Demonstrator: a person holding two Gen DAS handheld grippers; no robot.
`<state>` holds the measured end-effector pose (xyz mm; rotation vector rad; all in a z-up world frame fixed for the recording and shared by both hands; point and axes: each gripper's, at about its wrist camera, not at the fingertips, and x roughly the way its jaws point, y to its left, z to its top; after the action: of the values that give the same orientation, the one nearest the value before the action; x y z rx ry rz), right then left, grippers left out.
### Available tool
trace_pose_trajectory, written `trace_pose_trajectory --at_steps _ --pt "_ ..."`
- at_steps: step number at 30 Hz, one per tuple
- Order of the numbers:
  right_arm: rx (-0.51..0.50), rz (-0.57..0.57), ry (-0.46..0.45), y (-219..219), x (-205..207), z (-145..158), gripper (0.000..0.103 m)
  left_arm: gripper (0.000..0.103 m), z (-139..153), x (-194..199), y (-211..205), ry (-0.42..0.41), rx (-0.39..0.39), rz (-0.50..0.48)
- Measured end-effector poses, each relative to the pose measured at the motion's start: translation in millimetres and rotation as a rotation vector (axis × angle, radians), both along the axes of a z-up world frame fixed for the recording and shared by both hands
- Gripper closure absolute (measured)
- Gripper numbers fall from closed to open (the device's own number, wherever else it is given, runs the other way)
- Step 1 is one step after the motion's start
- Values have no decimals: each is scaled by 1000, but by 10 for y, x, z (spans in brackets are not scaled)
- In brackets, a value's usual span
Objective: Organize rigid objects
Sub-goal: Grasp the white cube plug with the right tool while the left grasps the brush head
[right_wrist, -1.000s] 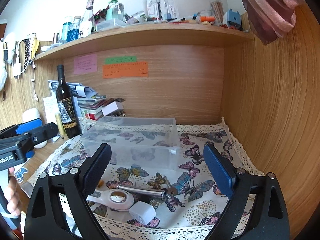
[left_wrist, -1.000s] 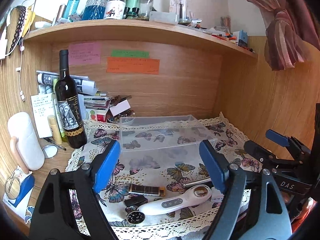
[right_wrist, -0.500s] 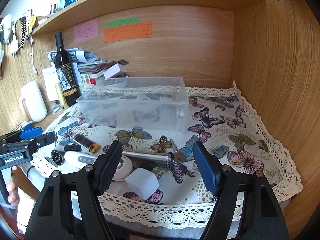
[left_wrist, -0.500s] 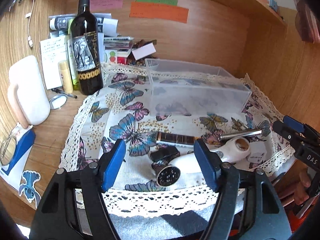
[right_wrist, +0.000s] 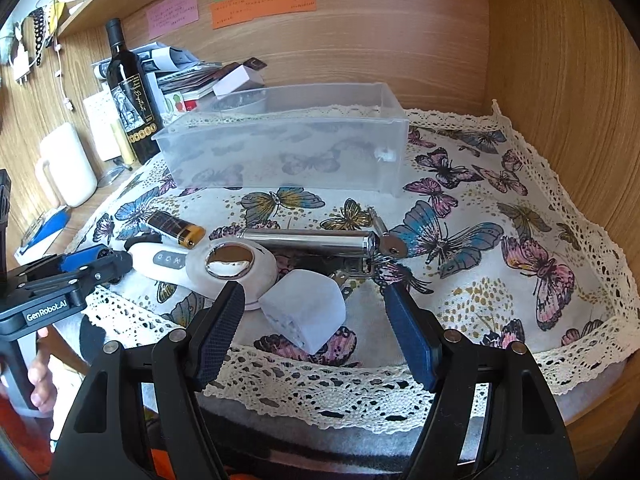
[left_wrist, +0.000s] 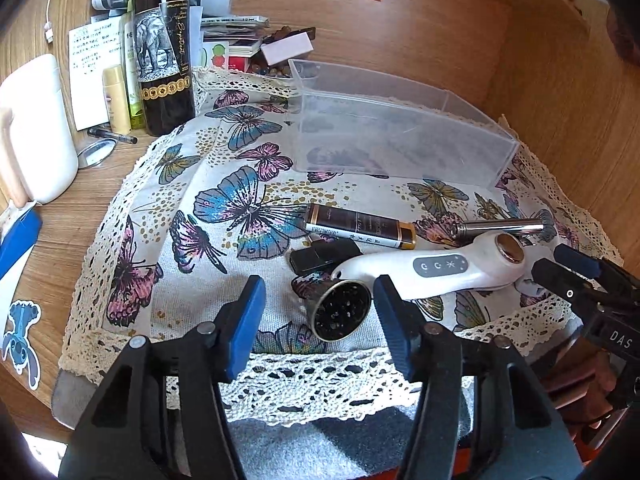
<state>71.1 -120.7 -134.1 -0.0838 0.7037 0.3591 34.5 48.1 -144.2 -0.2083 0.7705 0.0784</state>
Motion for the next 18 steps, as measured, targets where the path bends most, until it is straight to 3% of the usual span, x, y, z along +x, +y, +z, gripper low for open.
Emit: trace_pose_trajectory --at_steps 3,6,18 --pt "-5 6 22 27 37 -60 48 69 -36 17 13 6 -3 5" --pt "6 15 56 34 84 -123 58 69 -33 -17 17 -5 7 4" --pt "31 -29 -33 -114 62 158 58 70 212 -104 78 -81 9 -2"
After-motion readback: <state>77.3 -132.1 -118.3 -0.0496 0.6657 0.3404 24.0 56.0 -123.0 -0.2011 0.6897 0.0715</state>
